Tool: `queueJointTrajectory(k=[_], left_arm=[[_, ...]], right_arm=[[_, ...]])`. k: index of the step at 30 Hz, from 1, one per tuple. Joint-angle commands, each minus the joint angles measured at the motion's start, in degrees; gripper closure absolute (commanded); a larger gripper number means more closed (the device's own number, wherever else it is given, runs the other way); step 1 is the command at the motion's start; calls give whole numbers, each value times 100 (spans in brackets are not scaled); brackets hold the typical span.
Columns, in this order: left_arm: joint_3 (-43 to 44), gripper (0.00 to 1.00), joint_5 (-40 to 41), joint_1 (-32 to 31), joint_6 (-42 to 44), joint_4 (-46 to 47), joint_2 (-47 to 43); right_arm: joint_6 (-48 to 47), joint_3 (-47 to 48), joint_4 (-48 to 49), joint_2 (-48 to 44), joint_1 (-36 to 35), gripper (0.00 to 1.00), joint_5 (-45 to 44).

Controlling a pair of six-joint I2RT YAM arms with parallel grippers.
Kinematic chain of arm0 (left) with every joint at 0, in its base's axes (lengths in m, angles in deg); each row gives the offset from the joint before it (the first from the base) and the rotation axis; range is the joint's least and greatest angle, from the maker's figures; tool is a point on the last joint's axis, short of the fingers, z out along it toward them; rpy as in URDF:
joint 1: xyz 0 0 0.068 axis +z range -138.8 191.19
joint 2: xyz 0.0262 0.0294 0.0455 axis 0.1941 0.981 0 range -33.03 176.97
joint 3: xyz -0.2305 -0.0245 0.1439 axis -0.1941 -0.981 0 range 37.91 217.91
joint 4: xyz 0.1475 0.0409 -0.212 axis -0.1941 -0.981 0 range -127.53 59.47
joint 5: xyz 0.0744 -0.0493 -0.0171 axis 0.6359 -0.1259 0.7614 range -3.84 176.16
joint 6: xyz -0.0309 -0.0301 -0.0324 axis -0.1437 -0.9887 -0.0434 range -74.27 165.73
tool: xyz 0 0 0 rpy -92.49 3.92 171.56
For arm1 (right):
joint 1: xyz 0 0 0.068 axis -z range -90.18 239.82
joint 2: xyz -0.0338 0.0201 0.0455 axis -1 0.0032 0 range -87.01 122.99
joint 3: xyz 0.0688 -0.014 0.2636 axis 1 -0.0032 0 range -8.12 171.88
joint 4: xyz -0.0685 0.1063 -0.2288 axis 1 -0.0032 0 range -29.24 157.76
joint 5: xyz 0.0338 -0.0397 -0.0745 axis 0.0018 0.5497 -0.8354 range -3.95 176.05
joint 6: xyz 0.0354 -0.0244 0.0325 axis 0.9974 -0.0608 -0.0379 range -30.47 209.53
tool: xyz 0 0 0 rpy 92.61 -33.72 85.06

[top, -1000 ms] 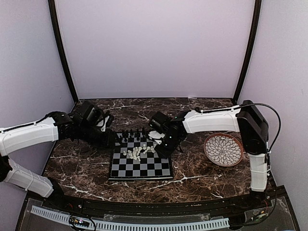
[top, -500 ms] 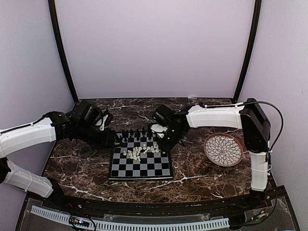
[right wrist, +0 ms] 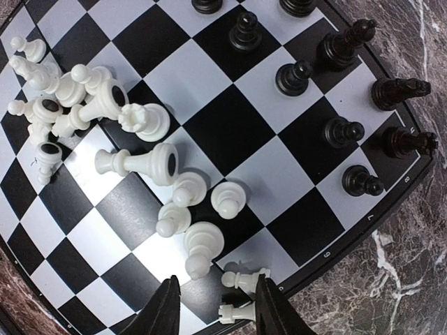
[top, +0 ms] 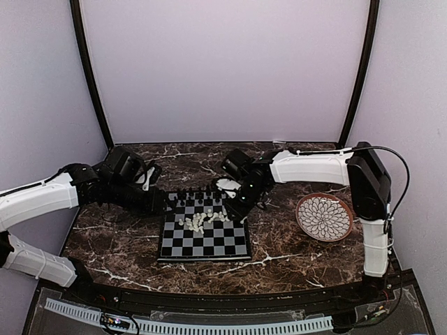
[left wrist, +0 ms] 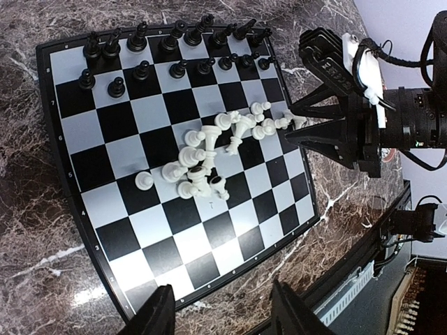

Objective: Set up the chess pieces on the board
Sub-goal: Pick up the bishop from the chessboard.

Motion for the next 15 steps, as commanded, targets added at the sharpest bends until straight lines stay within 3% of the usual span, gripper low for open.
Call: queueJointTrajectory(k=[1,15], left_arm=[[-96,51,-24,-3,-25,-58,-152],[-152,51,8,-9,-79,-82,-229]], right_arm=[[5,49,243,-149,13,62,266],[40,570,93,296,-1,79,227]])
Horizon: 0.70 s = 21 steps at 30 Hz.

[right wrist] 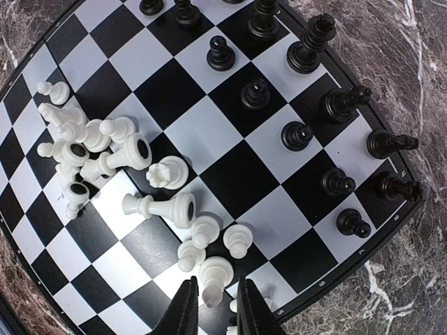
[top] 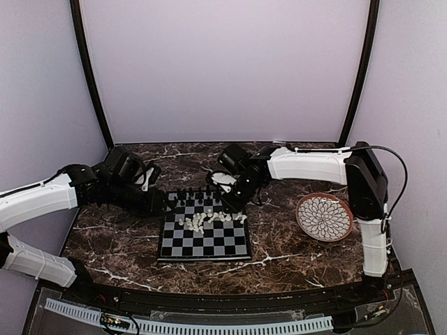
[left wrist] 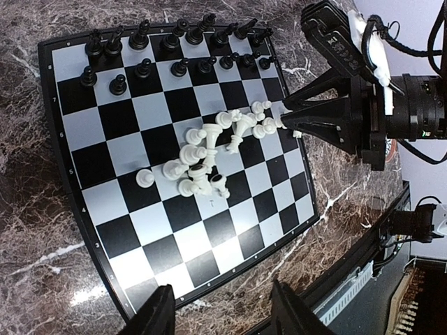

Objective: Set up the chess pieces on the board
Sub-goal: Pick up the bishop from the chessboard.

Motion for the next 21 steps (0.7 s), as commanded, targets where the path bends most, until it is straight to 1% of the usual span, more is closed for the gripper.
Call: queueJointTrajectory(k=[1,8,10,13,21], left_arm=[[-110,51,5,-9,-40,-82,-170],[-138,51,7,-9,-41,-48,-158],[-143,51,-2,-9,-33,-36,-148],[-143,51,4,-4,-27,-23,-134],[-156,51,10,-9,-32,18,-108]], right_arm=[[10,172,-7,165,-9,79,55],[10,199,-84,228,-21,78,46],[10,199,-121,243,-24,79,23],[138,182,-146,253,-22,83,19],[148,178,-219,200,-31,98,18]])
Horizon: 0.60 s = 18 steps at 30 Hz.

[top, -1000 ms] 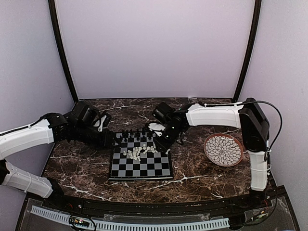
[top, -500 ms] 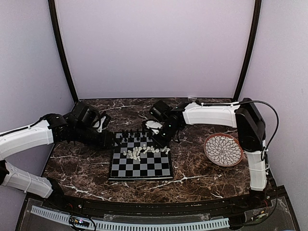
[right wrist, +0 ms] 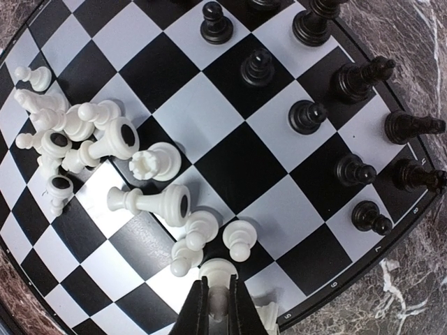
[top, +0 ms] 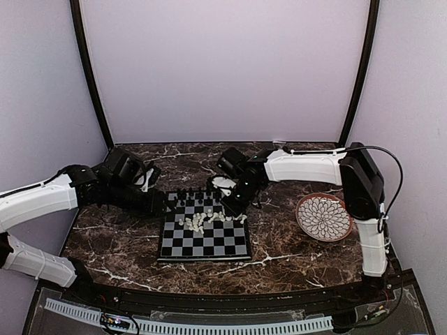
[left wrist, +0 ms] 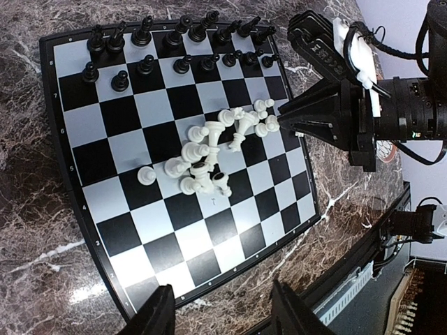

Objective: Set up the chess pieces on the board
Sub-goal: Pick up the bishop from the chessboard.

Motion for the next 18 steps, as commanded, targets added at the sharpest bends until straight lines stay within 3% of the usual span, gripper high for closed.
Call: queueJointTrajectory(k=[1,10,18], left_arm=[[-117,51,-1,-9,5,20,-108],[-209,51,30,-9,-41,108,-139],[-299,51,95,-9,-168,231,-161]], right_arm=[[45,156,-129,-23,-33,100,-1],[254,155,-528,-802,-227,100,-332],[434,-614,-304,-1327,-1029,100,-238]])
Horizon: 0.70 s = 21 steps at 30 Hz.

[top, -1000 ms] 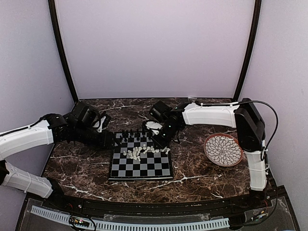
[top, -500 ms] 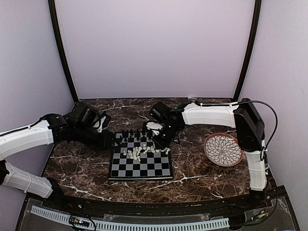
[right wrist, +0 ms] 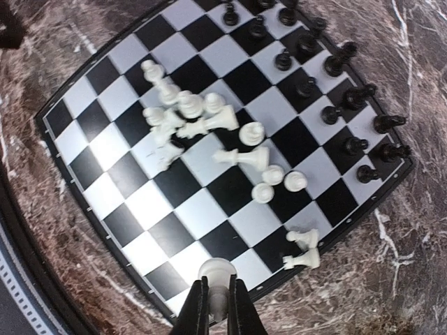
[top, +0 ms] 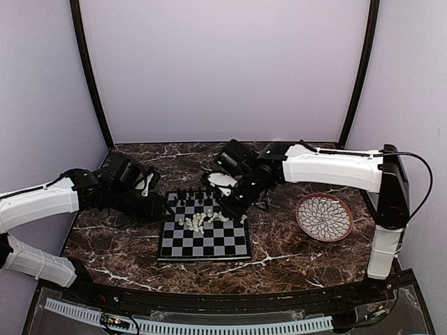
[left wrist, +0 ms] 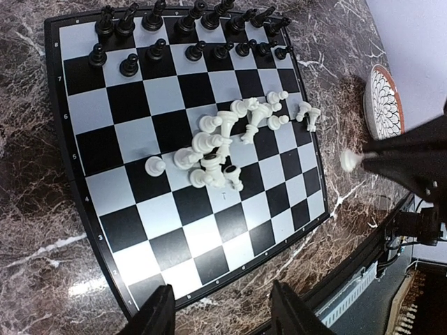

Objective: Set up the chess pieces on the board
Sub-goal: Place the bishop on f1.

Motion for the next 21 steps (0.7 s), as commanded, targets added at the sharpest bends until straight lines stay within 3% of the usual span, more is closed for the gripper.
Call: queueJointTrajectory(k=[1,10,21], left_arm=[[-34,51,103,-9,-103,90,-170],[-38,51,284,-8,-246,6,-250],[-17,51,325,-9,-221,-5,-205]], right_arm=[[183,-441,192,-161,-550,100,-2],[425,-333,358,278,-1067,100,-565],[503,-254,347,615,-1139,100,-697]])
